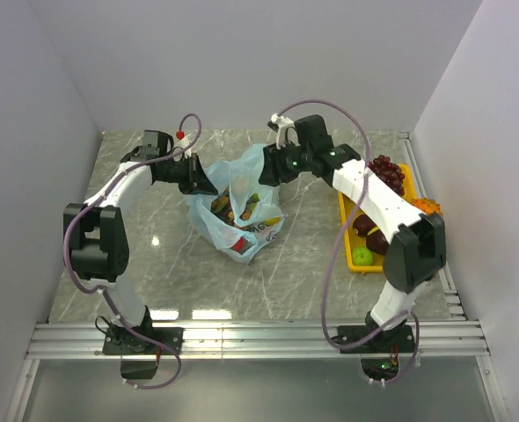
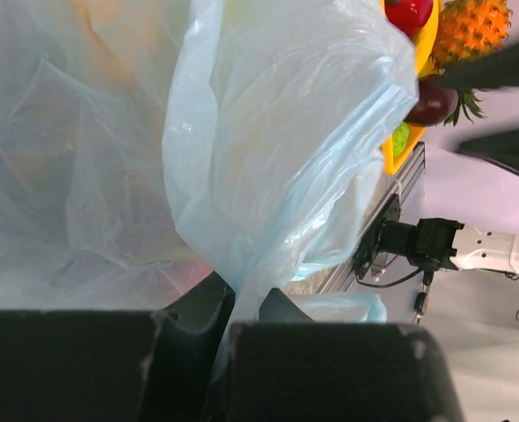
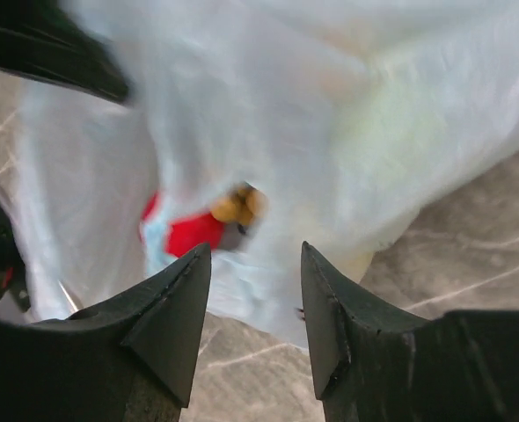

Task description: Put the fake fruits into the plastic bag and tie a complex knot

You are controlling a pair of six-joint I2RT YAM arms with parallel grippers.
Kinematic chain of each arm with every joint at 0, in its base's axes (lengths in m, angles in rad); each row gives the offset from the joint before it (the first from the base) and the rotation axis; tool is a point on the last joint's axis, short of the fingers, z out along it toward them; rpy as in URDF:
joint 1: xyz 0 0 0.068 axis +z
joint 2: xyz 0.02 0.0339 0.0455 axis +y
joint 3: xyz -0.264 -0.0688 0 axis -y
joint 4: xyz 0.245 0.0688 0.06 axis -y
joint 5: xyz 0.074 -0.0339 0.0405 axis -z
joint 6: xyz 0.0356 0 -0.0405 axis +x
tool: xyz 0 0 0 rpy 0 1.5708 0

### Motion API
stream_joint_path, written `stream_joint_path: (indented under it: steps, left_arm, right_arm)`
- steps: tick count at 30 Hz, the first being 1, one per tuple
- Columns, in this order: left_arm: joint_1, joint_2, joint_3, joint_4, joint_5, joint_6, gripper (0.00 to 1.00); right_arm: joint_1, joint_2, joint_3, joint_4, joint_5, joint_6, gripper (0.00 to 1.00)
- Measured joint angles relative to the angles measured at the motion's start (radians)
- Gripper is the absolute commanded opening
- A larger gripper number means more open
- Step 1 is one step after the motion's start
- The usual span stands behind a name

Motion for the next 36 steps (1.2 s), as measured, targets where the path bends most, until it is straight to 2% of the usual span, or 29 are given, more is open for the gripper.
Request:
stream_joint_path:
  steps: [4,7,8,9,10,11,12,16,20,24,28,32,36]
  left_arm:
    - [-0.016,0.014,0.001,0.000,-0.005,-0.012,0.00]
    - [-0.019,0.023,0.006,0.000,-0.003,-0.016,0.00]
    - [-0.019,0.025,0.010,0.000,0.000,-0.018,0.00]
    - [-0.019,0.025,0.013,0.000,0.002,-0.023,0.00]
    - [-0.019,0.025,0.018,0.002,0.005,-0.029,0.00]
    - [-0.019,0.025,0.024,0.004,0.008,-0.032,0.01]
    - [-0.019,0.025,0.030,0.007,0.008,-0.039,0.00]
    - [-0.019,0.025,0.044,0.014,0.008,-0.050,0.00]
    - [-0.023,0.025,0.044,0.024,0.007,-0.053,0.01]
    - [-0.039,0.022,0.040,0.030,0.006,-0.046,0.01]
    - [-0.053,-0.002,-0.001,0.048,0.007,-0.045,0.01]
    - [-0.059,-0.016,-0.019,0.054,0.007,-0.045,0.00]
    - [-0.059,-0.016,-0.019,0.054,0.007,-0.034,0.01]
  right_arm:
    - [0.102,-0.098,0.019,0.023,0.080,-0.056,0.50]
    - [0.171,-0.109,0.042,0.029,0.089,-0.087,0.56]
    - [0.180,-0.108,0.042,0.020,0.088,-0.099,0.61]
    - [0.179,-0.107,0.042,0.003,0.085,-0.106,0.74]
    - [0.172,-0.107,0.042,-0.016,0.084,-0.113,0.76]
    - [0.157,-0.107,0.041,-0.039,0.073,-0.130,0.88]
    - [0.133,-0.110,0.041,-0.064,0.058,-0.143,0.94]
    - [-0.016,-0.154,0.037,-0.189,-0.002,-0.228,0.96]
    - [-0.233,-0.261,0.039,-0.353,0.008,-0.342,0.96]
    - [-0.477,-0.383,0.030,-0.488,0.065,-0.389,0.98]
    - [-0.724,-0.457,-0.007,-0.580,0.186,-0.393,1.00]
    - [-0.842,-0.435,-0.029,-0.642,0.312,-0.364,1.00]
    - [-0.915,-0.338,-0.034,-0.676,0.390,-0.306,1.00]
